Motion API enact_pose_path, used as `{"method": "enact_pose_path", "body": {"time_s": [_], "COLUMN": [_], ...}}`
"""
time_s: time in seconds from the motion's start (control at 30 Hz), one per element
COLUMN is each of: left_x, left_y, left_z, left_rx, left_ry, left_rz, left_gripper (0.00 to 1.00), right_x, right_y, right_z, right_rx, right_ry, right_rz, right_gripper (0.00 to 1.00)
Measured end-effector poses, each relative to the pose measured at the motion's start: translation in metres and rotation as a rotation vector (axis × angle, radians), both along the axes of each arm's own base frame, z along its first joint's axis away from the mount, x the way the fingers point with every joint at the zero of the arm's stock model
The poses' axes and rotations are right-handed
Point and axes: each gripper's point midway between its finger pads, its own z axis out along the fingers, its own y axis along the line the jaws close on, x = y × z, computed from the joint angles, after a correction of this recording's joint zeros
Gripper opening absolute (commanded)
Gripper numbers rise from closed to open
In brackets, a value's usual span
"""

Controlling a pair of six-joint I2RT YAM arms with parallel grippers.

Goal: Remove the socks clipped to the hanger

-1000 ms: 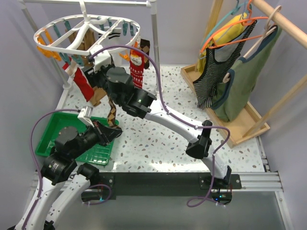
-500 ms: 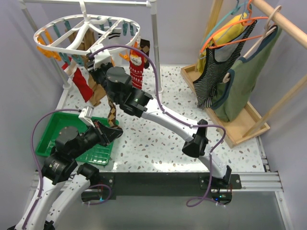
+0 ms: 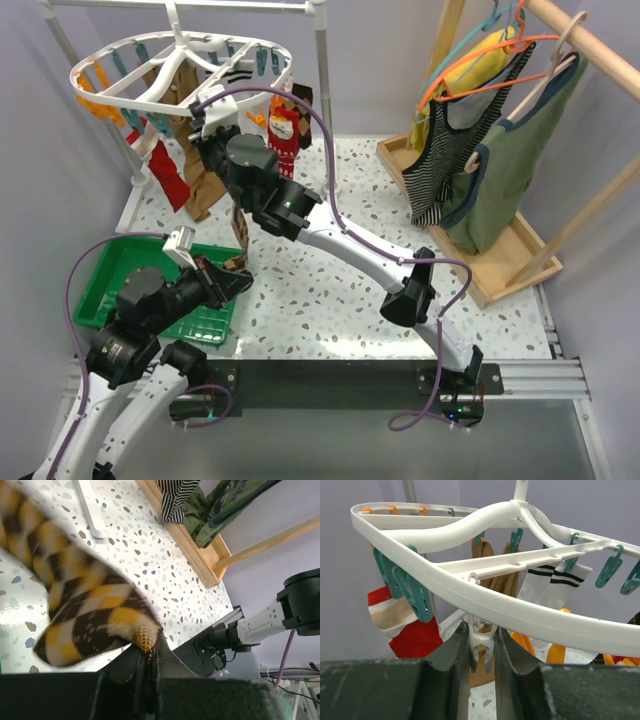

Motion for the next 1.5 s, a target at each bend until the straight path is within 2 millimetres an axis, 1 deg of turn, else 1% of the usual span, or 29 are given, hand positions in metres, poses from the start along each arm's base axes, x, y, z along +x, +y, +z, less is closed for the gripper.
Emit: {"method": "enact_pose_path", "body": {"time_s": [0.17, 0.27, 0.37, 0.43, 0.5, 0.63, 0.7, 0.77, 0.87, 1.0, 1.03, 1.07, 1.1, 1.13, 1.17, 1.2, 1.23, 1.27, 1.33, 1.47, 1.5], "left_x": [-0.002, -0.001, 0.001, 0.004, 0.009, 0.029, 0.035, 0.040, 0.043, 0.038, 0.035, 0.032, 0.031, 0.029, 0.028, 0.027, 0.027, 0.027, 0.027, 0.030, 0.031], "left_y": [0.005, 0.014, 0.026, 0.032, 0.039, 0.052, 0.062, 0.076, 0.098, 0.121, 0.124, 0.127, 0.129, 0.130, 0.131, 0.131, 0.131, 0.131, 0.130, 0.128, 0.126], "left_z": [-0.009, -0.017, -0.023, -0.023, -0.020, -0.006, 0.001, 0.009, 0.018, 0.017, 0.017, 0.017, 0.018, 0.018, 0.017, 0.014, 0.010, 0.006, 0.000, -0.002, -0.001], "left_rx": [0.014, 0.017, 0.028, 0.045, 0.081, 0.149, 0.177, 0.212, 0.278, 0.339, 0.348, 0.348, 0.347, 0.349, 0.349, 0.356, 0.361, 0.370, 0.388, 0.401, 0.401], "left_ry": [0.029, 0.067, 0.102, 0.121, 0.152, 0.178, 0.175, 0.163, 0.152, 0.149, 0.145, 0.137, 0.127, 0.120, 0.114, 0.114, 0.120, 0.128, 0.139, 0.150, 0.147], "left_rz": [0.024, 0.091, 0.171, 0.214, 0.263, 0.369, 0.429, 0.504, 0.604, 0.696, 0.705, 0.713, 0.717, 0.715, 0.712, 0.708, 0.706, 0.703, 0.695, 0.687, 0.678], "left_gripper": [0.00, 0.00, 0.00, 0.00, 0.00, 0.00, 0.00, 0.00, 0.00, 0.00, 0.12, 0.23, 0.33, 0.55, 0.65, 0.73, 0.94, 1.00, 1.00, 1.00, 0.98], "right_x": [0.000, -0.001, -0.002, -0.002, -0.003, -0.005, -0.006, -0.007, -0.009, -0.012, -0.013, -0.014, -0.014, -0.015, -0.015, -0.016, -0.016, -0.017, -0.019, -0.022, -0.024], "right_y": [0.001, 0.002, 0.004, 0.005, 0.006, 0.008, 0.007, 0.006, 0.003, -0.003, -0.005, -0.006, -0.006, -0.007, -0.007, -0.006, -0.005, -0.004, -0.003, 0.000, 0.000], "right_z": [-0.001, -0.004, -0.012, -0.020, -0.026, -0.034, -0.035, -0.036, -0.033, -0.025, -0.023, -0.022, -0.021, -0.021, -0.021, -0.022, -0.023, -0.025, -0.031, -0.049, -0.056], "right_rx": [0.012, 0.018, 0.011, 0.003, -0.007, -0.026, -0.031, -0.032, -0.029, -0.023, -0.021, -0.019, -0.017, -0.016, -0.017, -0.015, -0.015, -0.017, -0.029, -0.063, -0.077], "right_ry": [0.012, 0.027, 0.050, 0.073, 0.090, 0.114, 0.122, 0.128, 0.131, 0.128, 0.128, 0.128, 0.129, 0.131, 0.133, 0.135, 0.141, 0.147, 0.167, 0.211, 0.229], "right_rz": [0.004, 0.012, 0.021, 0.026, 0.030, 0.044, 0.048, 0.049, 0.050, 0.051, 0.051, 0.054, 0.055, 0.057, 0.059, 0.062, 0.067, 0.074, 0.083, 0.105, 0.111], "right_gripper": [0.00, 0.00, 0.00, 0.00, 0.00, 0.00, 0.00, 0.00, 0.00, 0.00, 0.02, 0.12, 0.18, 0.24, 0.32, 0.36, 0.40, 0.47, 0.53, 0.70, 0.71]}}
